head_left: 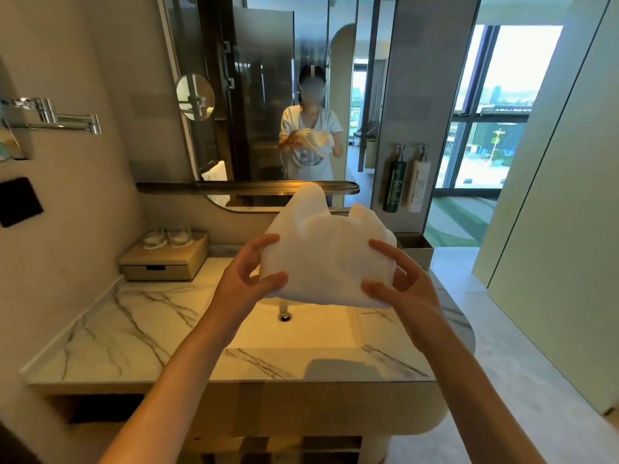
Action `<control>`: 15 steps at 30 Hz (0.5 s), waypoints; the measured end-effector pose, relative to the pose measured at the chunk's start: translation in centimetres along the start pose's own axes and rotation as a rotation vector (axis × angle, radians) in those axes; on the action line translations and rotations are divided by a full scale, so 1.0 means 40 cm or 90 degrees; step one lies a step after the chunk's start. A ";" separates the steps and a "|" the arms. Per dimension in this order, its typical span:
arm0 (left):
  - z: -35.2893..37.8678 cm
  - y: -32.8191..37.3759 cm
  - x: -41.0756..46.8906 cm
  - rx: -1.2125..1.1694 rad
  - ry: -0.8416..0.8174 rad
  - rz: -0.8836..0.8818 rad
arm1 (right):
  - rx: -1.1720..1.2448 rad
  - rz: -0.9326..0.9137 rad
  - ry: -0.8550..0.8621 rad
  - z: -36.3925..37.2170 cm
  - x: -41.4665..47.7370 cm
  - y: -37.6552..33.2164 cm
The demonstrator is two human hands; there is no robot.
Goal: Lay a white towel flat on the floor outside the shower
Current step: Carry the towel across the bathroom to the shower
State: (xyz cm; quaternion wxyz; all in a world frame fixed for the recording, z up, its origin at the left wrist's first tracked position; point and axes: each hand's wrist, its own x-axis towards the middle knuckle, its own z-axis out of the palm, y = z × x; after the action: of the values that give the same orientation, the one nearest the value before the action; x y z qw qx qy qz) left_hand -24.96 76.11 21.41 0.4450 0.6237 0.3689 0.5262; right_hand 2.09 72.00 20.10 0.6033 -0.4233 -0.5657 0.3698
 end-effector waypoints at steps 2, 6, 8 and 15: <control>0.006 -0.008 0.007 0.003 -0.003 -0.005 | -0.002 -0.002 0.006 -0.003 -0.003 0.010; 0.041 -0.024 0.024 0.008 -0.010 -0.007 | 0.007 0.014 0.009 -0.032 -0.004 0.028; 0.080 -0.031 0.038 0.008 -0.005 -0.007 | 0.013 0.014 0.010 -0.070 0.007 0.033; 0.299 -0.069 0.096 0.002 0.036 -0.010 | 0.032 0.030 -0.028 -0.291 0.096 0.077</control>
State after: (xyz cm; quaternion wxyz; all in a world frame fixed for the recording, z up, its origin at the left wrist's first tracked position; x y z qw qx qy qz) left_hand -12.50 78.60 19.49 0.4374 0.6064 0.3869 0.5397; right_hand 14.10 75.62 18.66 0.5923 -0.4129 -0.5595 0.4070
